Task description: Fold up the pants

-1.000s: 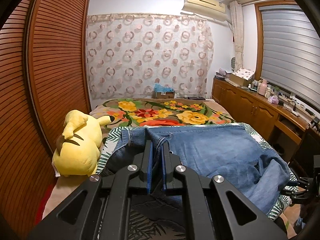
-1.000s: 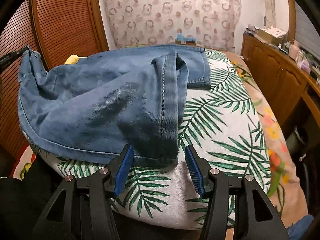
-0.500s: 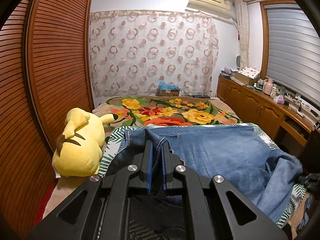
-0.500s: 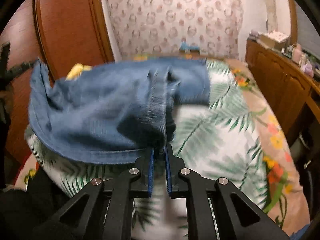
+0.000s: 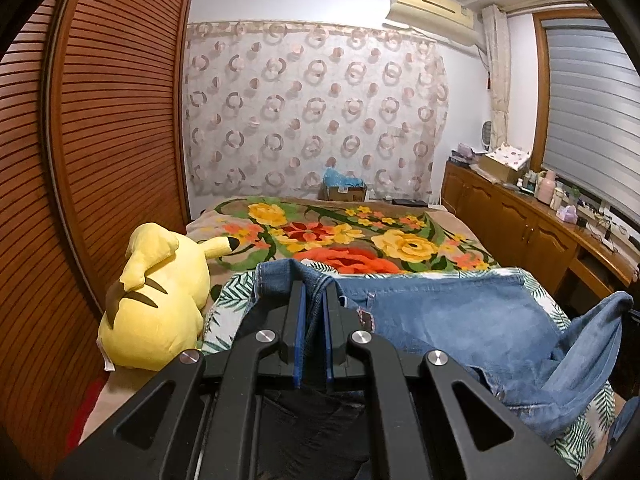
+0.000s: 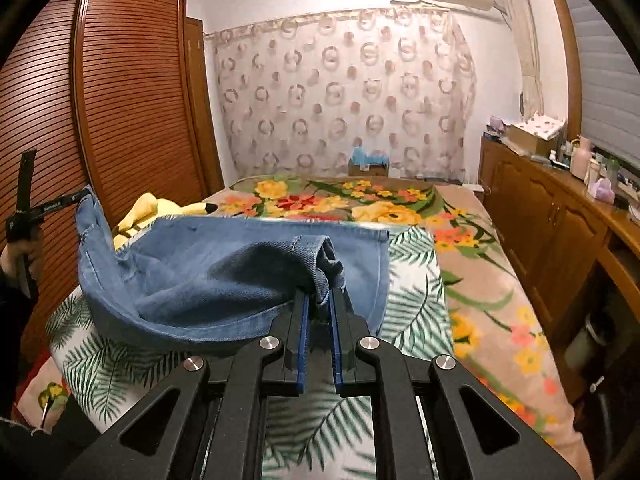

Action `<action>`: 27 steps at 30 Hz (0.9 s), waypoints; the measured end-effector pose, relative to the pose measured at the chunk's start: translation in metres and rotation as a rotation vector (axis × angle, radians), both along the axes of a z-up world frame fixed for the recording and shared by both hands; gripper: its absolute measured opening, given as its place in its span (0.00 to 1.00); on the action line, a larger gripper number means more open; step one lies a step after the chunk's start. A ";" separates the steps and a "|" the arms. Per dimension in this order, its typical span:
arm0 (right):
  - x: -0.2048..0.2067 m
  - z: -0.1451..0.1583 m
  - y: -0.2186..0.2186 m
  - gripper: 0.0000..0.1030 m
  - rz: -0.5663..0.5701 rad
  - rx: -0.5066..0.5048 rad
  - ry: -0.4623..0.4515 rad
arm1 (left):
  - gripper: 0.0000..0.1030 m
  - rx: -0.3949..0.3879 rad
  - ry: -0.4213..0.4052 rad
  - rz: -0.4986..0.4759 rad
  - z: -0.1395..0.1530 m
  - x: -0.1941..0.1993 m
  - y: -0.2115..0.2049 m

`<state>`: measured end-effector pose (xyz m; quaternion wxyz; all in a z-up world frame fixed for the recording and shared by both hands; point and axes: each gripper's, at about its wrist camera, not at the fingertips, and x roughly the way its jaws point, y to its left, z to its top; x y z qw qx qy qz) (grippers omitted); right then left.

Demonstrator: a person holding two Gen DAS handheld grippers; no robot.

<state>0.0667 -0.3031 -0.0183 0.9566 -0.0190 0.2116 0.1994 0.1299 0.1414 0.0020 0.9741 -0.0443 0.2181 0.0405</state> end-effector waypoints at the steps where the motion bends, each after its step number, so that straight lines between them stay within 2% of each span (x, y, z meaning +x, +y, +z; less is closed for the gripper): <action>1: 0.001 0.000 0.001 0.09 -0.002 -0.002 -0.003 | 0.09 -0.004 -0.001 0.002 0.001 0.003 0.001; 8: 0.025 0.003 0.019 0.09 -0.021 -0.020 -0.014 | 0.09 -0.020 0.001 0.016 0.008 0.025 0.014; 21: 0.050 0.010 0.034 0.08 -0.048 -0.052 0.003 | 0.08 -0.046 0.044 0.012 0.001 0.067 0.027; 27: 0.056 0.015 0.037 0.08 -0.055 -0.070 -0.001 | 0.08 -0.046 0.045 0.012 0.001 0.069 0.028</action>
